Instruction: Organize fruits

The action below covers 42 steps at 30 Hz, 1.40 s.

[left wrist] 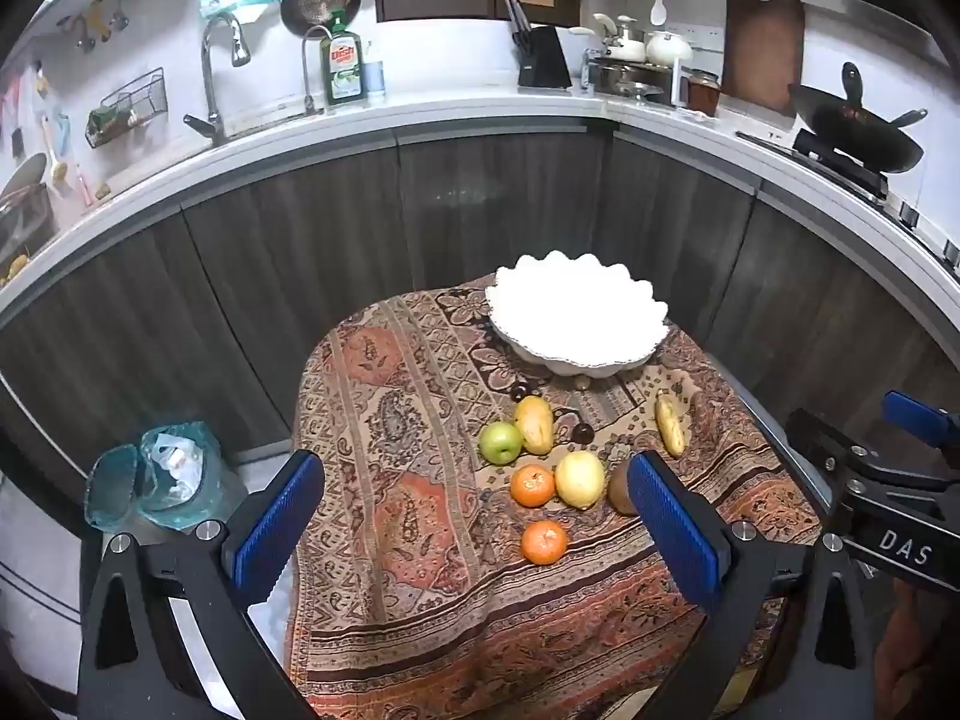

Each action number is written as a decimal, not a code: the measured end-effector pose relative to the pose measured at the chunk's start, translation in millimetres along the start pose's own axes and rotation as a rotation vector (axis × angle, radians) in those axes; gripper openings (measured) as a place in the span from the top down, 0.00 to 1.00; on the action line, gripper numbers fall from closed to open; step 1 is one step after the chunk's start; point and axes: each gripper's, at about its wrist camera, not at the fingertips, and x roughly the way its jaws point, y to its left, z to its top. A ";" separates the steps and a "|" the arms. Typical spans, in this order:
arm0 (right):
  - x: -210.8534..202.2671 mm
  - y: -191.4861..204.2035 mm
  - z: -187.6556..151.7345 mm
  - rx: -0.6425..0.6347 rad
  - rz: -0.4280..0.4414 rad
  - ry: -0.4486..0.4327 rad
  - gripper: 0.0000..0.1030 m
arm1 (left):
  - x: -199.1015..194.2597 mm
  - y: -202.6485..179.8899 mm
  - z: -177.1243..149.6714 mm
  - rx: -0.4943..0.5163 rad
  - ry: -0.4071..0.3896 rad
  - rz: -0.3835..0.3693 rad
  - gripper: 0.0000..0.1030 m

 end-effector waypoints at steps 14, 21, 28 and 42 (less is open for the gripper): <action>1.5 -2.2 3.8 0.008 0.011 0.013 0.00 | -5.3 0.6 -2.6 -0.005 -0.019 -0.036 0.00; -3.2 -0.8 2.4 0.006 0.004 0.005 0.00 | -3.9 0.1 -4.1 -0.002 -0.017 -0.039 0.00; -2.1 -0.8 3.0 0.003 0.001 0.003 0.00 | -2.9 0.6 -2.2 -0.010 -0.024 -0.033 0.00; 2.1 1.1 2.6 0.005 -0.002 0.011 0.00 | -0.4 -0.4 -3.1 -0.006 -0.012 -0.020 0.00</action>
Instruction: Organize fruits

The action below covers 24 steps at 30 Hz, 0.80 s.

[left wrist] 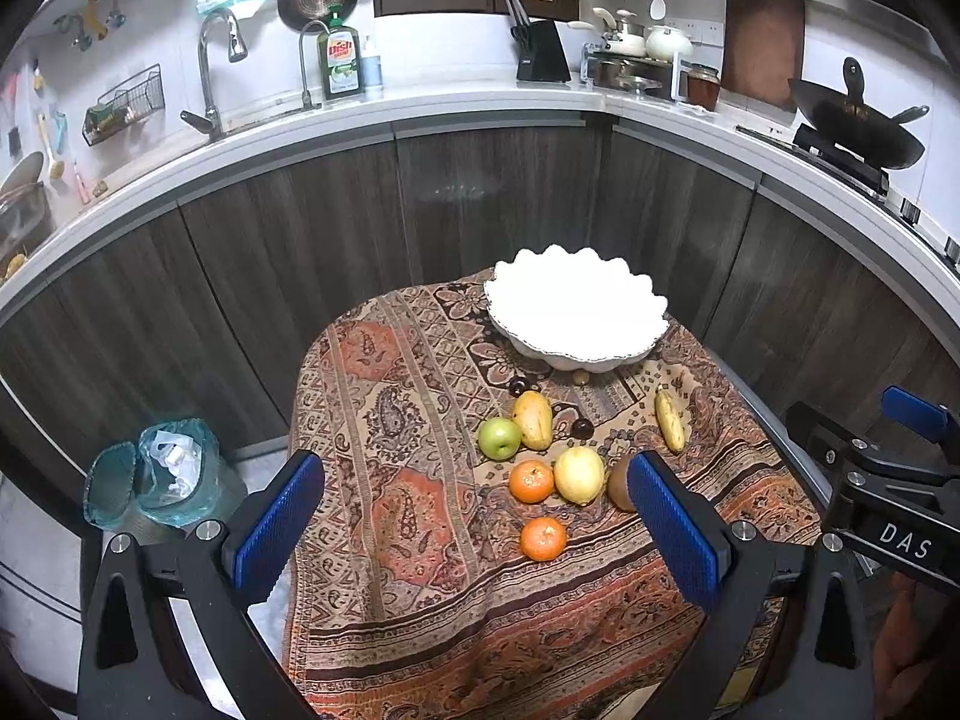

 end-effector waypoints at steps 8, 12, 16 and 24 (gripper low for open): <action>0.3 -0.6 -0.3 0.001 -0.001 -0.001 0.00 | 0.4 0.3 1.3 0.002 -0.001 0.000 0.00; 1.8 -0.5 -1.2 0.002 -0.005 -0.002 0.00 | 0.5 0.2 2.1 0.002 0.000 -0.001 0.00; 1.6 -0.9 -1.3 0.003 -0.007 -0.002 0.00 | 1.6 0.1 3.5 0.002 0.004 -0.005 0.00; -1.3 -1.1 -0.5 0.002 -0.010 -0.002 0.00 | 2.5 0.1 3.8 0.004 0.003 -0.007 0.00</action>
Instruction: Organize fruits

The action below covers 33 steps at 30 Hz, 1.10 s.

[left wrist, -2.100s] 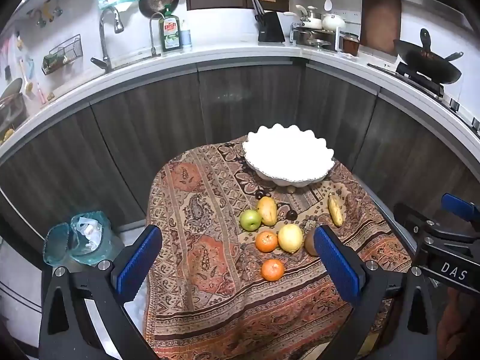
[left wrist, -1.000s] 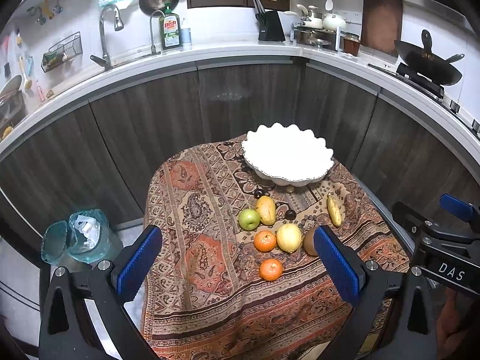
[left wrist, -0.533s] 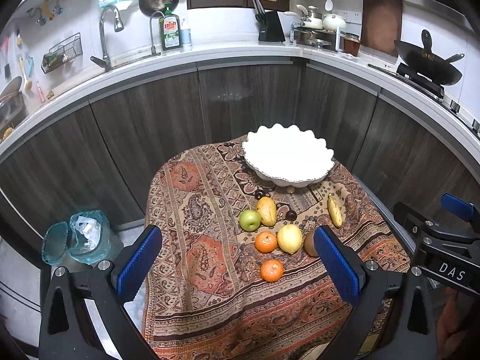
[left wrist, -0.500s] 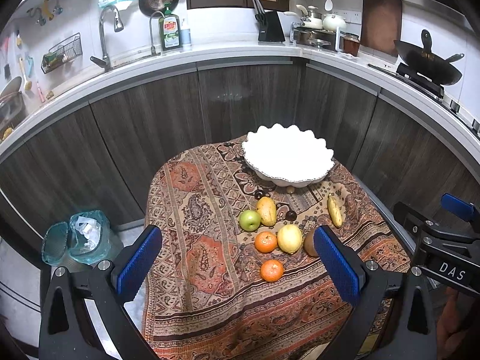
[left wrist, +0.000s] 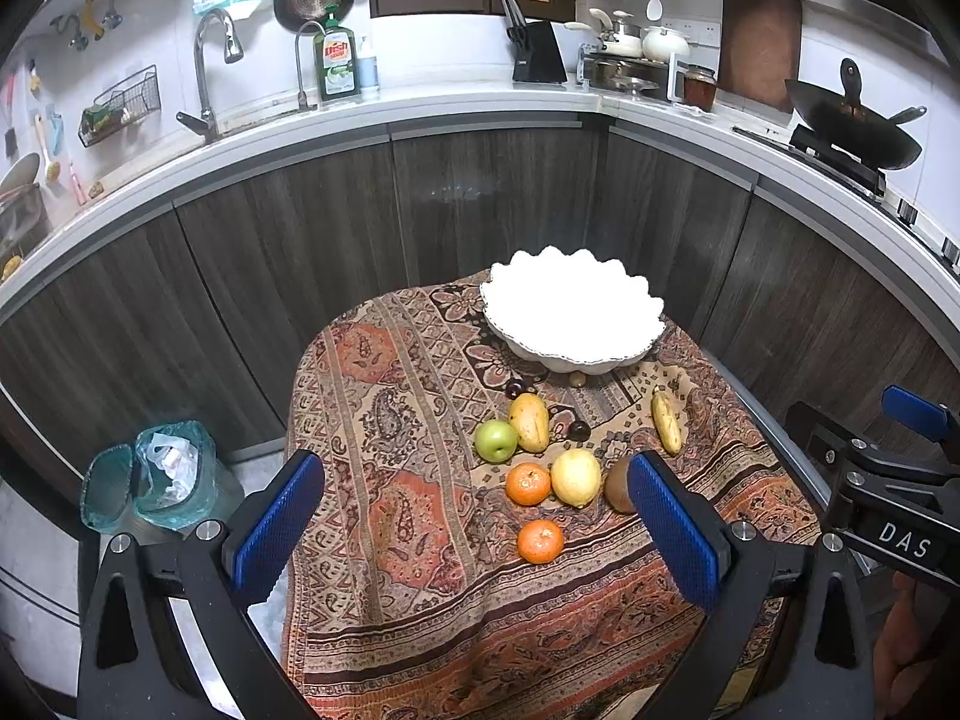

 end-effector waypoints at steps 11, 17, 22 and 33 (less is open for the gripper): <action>-0.3 0.0 0.4 0.001 -0.004 -0.001 0.00 | 1.0 -1.1 -0.5 0.005 0.004 0.003 0.00; 3.1 -0.8 1.5 0.004 -0.004 0.007 0.00 | 4.3 -3.3 -0.5 0.008 0.008 0.000 0.00; 7.1 -1.7 1.7 0.008 -0.004 0.014 0.00 | 9.5 -5.2 -3.4 0.012 0.011 0.002 0.00; 25.6 0.4 -2.0 0.001 -0.025 0.039 0.00 | 30.5 -3.8 -11.9 0.010 0.042 -0.008 0.00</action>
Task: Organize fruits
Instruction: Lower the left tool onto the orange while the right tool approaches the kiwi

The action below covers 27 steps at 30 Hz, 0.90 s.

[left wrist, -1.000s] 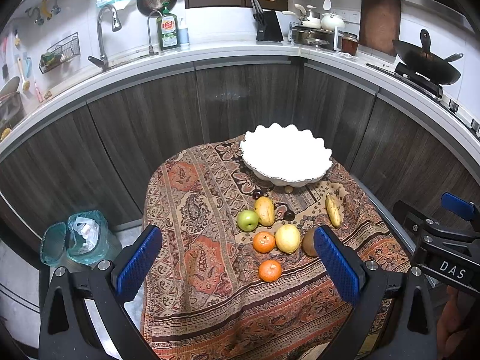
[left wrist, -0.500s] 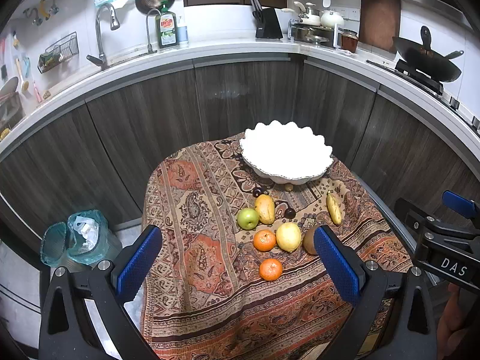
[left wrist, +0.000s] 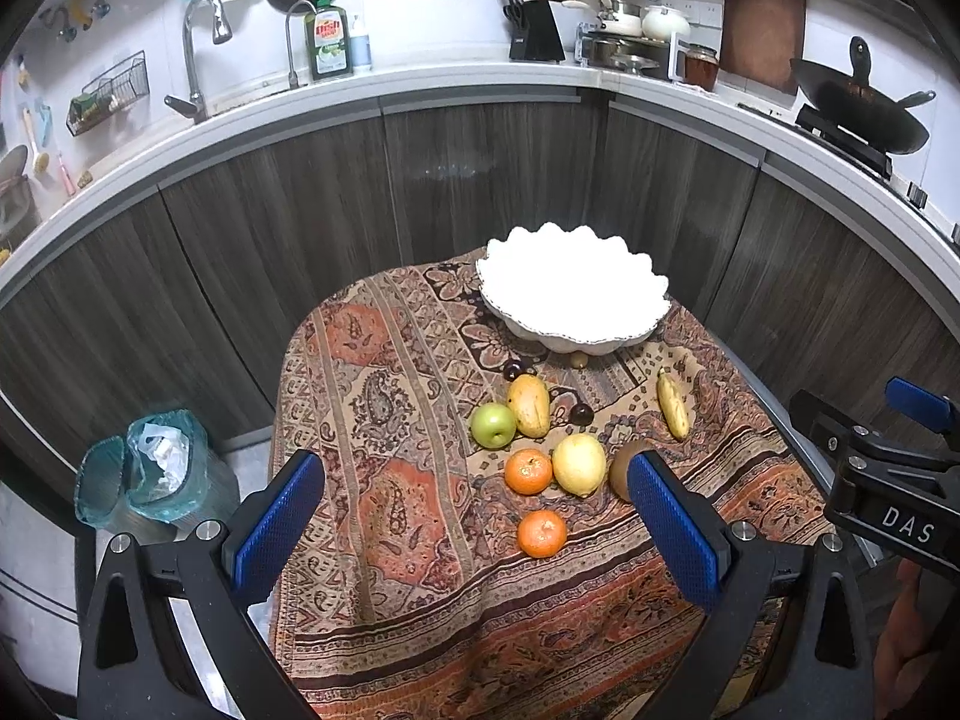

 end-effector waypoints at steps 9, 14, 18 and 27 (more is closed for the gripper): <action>24.2 1.3 -5.0 0.005 0.004 0.037 0.00 | 23.3 -1.2 -6.0 0.016 0.025 -0.003 0.00; 40.4 1.4 -10.4 0.002 -0.003 0.047 0.00 | 42.3 -3.9 -10.4 0.025 0.041 -0.017 0.00; 53.2 -1.3 -15.2 0.012 -0.003 0.048 0.00 | 58.2 -7.6 -17.1 0.026 0.049 -0.039 0.00; 85.3 -7.8 -31.1 0.012 -0.016 0.069 0.00 | 97.3 -19.7 -35.9 0.059 0.120 -0.066 0.01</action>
